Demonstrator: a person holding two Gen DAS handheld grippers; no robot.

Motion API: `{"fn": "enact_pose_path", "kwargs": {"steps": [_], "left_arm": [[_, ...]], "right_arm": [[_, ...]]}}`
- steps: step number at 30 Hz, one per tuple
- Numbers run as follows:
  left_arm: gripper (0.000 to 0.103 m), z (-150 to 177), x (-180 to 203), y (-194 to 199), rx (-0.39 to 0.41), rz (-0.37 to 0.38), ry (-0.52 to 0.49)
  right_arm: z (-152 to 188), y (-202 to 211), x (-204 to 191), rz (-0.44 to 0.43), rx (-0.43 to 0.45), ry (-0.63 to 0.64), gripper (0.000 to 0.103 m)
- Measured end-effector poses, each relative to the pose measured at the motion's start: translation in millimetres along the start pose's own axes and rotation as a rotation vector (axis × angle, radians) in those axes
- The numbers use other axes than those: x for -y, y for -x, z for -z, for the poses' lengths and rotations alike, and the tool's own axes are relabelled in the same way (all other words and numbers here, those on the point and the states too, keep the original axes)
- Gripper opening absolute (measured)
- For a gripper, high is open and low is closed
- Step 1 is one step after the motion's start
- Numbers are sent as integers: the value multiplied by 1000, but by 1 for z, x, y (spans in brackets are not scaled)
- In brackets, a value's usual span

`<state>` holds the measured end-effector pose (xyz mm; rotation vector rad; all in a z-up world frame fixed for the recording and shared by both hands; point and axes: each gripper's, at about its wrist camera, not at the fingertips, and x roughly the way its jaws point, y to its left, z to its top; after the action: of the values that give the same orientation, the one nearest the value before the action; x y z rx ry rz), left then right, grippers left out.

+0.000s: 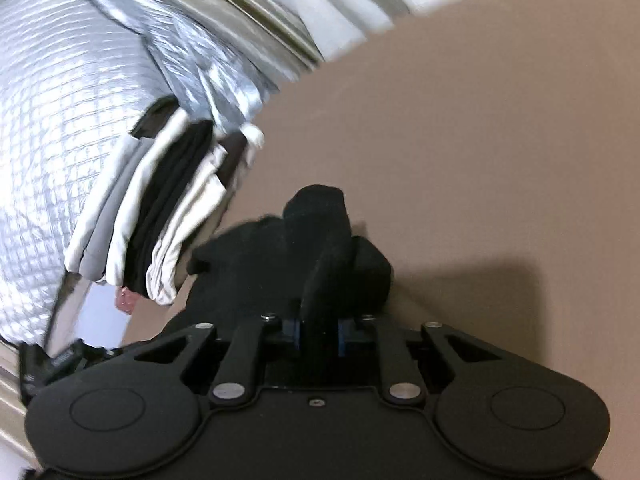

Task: Fold clothes
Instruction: 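Grasp the folded black shirt with both grippers from opposite sides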

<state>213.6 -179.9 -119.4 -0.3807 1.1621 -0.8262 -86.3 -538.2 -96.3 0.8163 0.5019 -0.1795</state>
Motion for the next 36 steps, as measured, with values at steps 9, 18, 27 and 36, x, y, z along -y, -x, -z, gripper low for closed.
{"fn": "enact_pose_path", "kwargs": {"steps": [9,18,27,36], "left_arm": [[88,7,19,-2,0,13,-89],[88,-2,6,5,45,57,-11],[98,2,9,-28,-95,71,-40],[98,9,23,-20,-56,22,-112]], "right_arm": [[-3,-2,-15,166,-22,137,29],[-11,0,35,22,-61,-235,68],[-1,-24,24,-80,-122,-167,69],[-6,-4,-21,43,-14,171,18]]}}
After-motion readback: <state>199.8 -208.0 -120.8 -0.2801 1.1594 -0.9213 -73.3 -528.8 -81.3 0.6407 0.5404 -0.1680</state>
